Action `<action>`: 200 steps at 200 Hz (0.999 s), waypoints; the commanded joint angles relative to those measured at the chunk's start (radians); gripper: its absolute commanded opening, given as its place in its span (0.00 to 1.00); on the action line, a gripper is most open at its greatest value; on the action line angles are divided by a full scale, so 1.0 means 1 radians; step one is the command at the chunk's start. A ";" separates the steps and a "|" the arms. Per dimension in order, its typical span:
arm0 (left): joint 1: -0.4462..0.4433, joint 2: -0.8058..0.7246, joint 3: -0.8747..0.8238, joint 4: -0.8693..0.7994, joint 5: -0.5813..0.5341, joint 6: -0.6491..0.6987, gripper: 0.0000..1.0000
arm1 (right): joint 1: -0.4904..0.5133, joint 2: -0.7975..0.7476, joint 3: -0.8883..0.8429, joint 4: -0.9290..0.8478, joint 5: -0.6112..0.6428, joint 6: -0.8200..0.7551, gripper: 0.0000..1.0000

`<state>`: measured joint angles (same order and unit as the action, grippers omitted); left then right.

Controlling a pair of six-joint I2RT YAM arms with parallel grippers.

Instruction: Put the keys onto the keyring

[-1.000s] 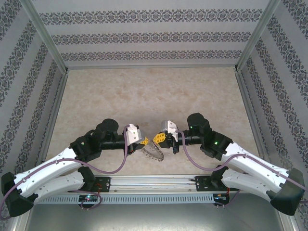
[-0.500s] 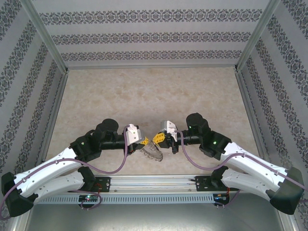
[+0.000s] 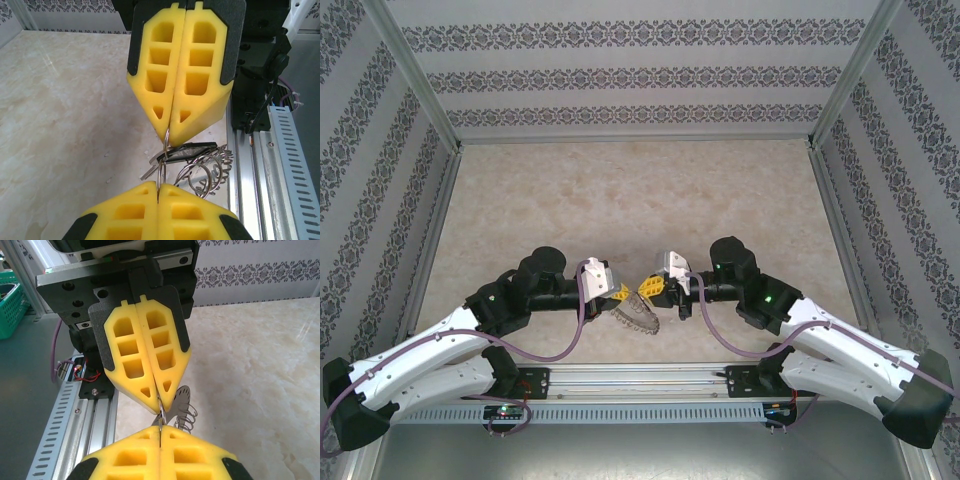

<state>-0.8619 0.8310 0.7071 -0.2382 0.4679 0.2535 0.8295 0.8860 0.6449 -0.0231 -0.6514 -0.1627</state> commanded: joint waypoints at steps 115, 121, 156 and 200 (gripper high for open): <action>0.004 -0.021 0.000 0.070 0.026 0.008 0.00 | 0.014 0.008 -0.010 0.048 -0.007 0.006 0.00; 0.004 -0.022 0.000 0.070 0.026 0.010 0.00 | 0.014 0.007 -0.010 0.048 -0.005 0.005 0.00; 0.005 -0.021 0.001 0.071 0.029 0.010 0.00 | 0.014 0.011 -0.007 0.051 -0.004 0.005 0.00; 0.004 -0.027 -0.002 0.072 0.028 0.010 0.00 | 0.014 0.011 -0.005 0.049 0.002 0.004 0.00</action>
<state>-0.8619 0.8291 0.7067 -0.2379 0.4679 0.2535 0.8295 0.8959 0.6449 -0.0032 -0.6518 -0.1627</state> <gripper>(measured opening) 0.060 0.045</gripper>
